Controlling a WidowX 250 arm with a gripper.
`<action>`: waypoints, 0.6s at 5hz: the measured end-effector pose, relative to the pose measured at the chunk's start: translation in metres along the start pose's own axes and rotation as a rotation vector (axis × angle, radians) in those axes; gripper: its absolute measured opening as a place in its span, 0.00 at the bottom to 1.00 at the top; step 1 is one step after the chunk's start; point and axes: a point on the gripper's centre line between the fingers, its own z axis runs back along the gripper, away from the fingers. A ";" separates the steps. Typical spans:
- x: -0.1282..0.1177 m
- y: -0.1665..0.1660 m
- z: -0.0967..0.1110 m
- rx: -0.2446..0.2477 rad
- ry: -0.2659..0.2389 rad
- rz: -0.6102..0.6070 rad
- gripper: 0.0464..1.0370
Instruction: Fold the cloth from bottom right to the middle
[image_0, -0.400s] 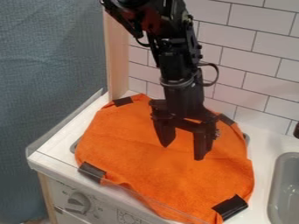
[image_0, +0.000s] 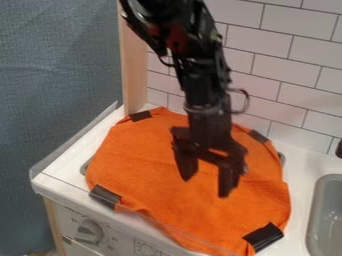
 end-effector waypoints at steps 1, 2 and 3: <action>0.005 -0.020 -0.020 0.015 0.055 -0.074 0.96; 0.010 -0.037 -0.036 0.046 0.086 -0.112 0.96; 0.015 -0.043 -0.052 0.024 0.114 -0.120 0.96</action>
